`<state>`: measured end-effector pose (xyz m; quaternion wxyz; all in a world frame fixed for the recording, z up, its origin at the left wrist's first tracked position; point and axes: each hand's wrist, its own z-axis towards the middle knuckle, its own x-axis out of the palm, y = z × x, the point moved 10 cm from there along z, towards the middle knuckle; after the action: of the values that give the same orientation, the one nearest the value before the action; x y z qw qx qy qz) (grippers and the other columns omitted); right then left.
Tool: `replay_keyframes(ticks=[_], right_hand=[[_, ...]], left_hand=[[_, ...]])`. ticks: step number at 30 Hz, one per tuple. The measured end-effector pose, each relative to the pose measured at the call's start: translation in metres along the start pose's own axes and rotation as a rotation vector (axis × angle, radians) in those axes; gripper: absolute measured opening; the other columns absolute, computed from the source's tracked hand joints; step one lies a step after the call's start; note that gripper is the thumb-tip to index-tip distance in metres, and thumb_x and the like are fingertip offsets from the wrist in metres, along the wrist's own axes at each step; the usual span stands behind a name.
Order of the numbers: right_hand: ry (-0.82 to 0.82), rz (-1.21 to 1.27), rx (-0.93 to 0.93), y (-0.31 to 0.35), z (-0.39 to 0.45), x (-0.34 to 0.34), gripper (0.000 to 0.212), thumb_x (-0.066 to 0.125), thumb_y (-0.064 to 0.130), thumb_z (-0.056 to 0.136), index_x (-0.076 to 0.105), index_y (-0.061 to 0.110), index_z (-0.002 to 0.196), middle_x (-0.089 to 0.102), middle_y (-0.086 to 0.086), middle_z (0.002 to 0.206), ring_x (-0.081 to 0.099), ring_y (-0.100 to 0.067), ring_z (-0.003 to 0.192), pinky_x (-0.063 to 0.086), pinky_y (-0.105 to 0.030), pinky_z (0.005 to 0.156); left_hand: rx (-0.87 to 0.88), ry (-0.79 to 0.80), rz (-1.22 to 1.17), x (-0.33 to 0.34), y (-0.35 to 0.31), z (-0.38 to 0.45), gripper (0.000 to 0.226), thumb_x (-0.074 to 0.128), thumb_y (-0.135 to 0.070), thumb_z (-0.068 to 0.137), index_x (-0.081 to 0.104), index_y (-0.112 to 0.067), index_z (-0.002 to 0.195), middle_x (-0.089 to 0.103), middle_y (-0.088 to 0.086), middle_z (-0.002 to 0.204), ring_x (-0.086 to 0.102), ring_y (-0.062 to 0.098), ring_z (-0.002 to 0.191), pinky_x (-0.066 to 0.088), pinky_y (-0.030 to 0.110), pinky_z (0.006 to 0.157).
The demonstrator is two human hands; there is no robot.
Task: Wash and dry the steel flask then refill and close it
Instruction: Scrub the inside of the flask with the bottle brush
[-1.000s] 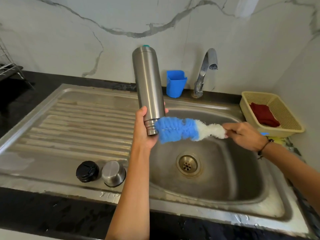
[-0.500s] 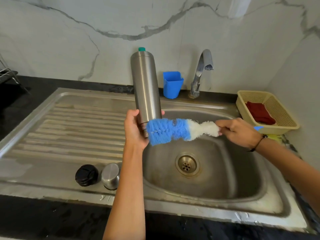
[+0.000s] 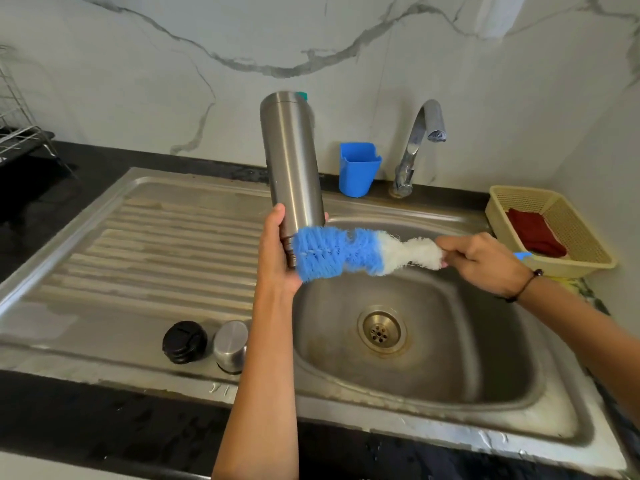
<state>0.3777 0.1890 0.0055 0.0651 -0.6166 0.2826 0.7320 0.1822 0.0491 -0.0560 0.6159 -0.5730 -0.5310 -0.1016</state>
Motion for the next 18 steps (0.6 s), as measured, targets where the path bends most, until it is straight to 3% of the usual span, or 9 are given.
replay_keyframes(ticks=[4,8,10,14,18], right_hand=[[0.029,-0.025,0.037,-0.017,-0.002,0.003,0.033,0.052,0.002,0.089,0.046,0.025,0.067,0.050,0.007,0.059,0.051,-0.021,0.061,0.041,-0.036,0.060],[0.009,-0.023,-0.006,-0.003,0.001,0.005,0.024,0.051,0.004,0.089,0.051,0.020,0.071,0.058,-0.003,0.064,0.055,-0.025,0.063,0.045,-0.040,0.062],[0.031,-0.046,0.006,-0.006,0.000,0.004,0.030,0.052,0.004,0.089,0.048,0.027,0.069,0.058,-0.003,0.064,0.055,-0.025,0.063,0.045,-0.040,0.062],[0.061,-0.020,0.134,-0.038,-0.013,-0.003,0.040,0.050,0.002,0.089,0.044,0.031,0.062,0.050,0.012,0.059,0.051,-0.018,0.062,0.041,-0.038,0.063],[0.037,-0.033,0.100,-0.030,-0.013,-0.003,0.022,0.051,0.004,0.089,0.055,0.019,0.072,0.055,0.005,0.063,0.055,-0.021,0.066,0.045,-0.040,0.065]], left_hand=[[0.077,0.024,-0.084,0.003,-0.009,-0.002,0.068,0.059,-0.040,0.075,0.047,-0.008,0.133,0.069,0.015,0.095,0.066,0.030,0.090,0.054,0.045,0.083],[-0.064,0.015,0.033,0.006,0.010,-0.004,0.089,0.064,-0.055,0.069,0.042,-0.005,0.139,0.064,0.017,0.107,0.071,0.027,0.082,0.058,0.039,0.066],[-0.103,-0.020,0.066,0.001,0.017,-0.004,0.096,0.074,-0.056,0.060,0.044,-0.007,0.137,0.060,0.020,0.118,0.071,0.030,0.087,0.057,0.042,0.066],[-0.005,-0.017,-0.039,0.003,0.008,0.000,0.062,0.068,-0.043,0.070,0.056,-0.008,0.121,0.068,0.012,0.090,0.068,0.024,0.077,0.058,0.039,0.071],[0.009,0.013,-0.092,0.005,0.012,0.004,0.088,0.078,-0.045,0.063,0.048,-0.006,0.135,0.065,0.014,0.097,0.066,0.025,0.082,0.055,0.039,0.073]])
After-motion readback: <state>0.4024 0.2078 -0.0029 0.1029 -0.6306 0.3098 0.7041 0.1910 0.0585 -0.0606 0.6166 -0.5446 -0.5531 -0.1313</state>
